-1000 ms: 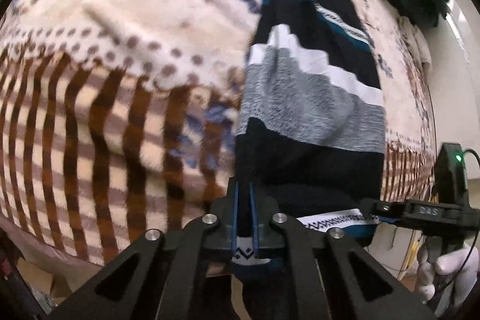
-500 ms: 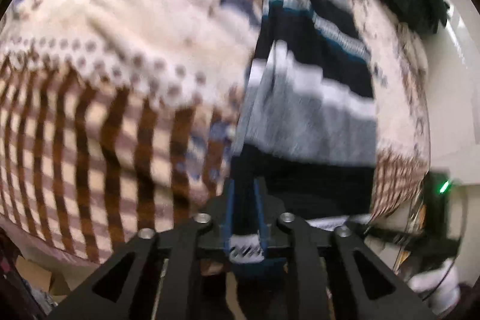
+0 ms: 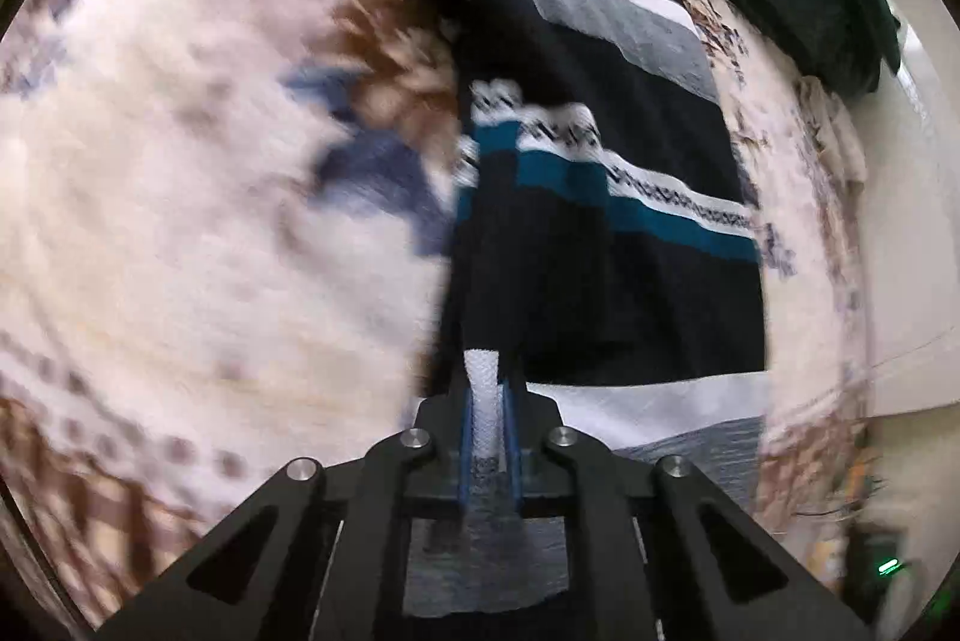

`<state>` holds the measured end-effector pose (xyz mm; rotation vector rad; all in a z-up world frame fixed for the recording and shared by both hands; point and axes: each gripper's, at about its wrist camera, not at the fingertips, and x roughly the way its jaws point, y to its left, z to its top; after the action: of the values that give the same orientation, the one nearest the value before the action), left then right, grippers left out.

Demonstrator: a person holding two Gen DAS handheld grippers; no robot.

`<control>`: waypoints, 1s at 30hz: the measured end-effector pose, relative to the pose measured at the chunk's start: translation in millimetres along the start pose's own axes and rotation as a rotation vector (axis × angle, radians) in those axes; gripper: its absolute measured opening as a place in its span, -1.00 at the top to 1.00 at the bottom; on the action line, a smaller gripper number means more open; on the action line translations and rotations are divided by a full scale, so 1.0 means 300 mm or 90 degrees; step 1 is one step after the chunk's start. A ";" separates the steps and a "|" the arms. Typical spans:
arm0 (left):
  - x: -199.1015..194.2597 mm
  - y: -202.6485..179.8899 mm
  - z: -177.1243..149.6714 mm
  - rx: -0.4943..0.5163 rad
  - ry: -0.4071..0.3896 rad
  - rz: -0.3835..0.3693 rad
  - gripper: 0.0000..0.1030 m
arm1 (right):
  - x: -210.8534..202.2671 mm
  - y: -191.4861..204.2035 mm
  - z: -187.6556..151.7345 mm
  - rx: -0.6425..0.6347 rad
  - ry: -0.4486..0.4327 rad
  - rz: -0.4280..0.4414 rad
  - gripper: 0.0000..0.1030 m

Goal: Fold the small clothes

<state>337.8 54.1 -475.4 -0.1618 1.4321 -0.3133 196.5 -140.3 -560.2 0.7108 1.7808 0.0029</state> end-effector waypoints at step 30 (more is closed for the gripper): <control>-0.146 0.035 -0.422 -0.055 0.098 -0.022 0.84 | -0.036 -0.055 -0.032 0.040 -0.021 0.085 0.78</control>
<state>209.2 87.3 -454.4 -0.2376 1.5971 -0.2977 182.1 -155.4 -553.2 0.8692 1.7053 0.0245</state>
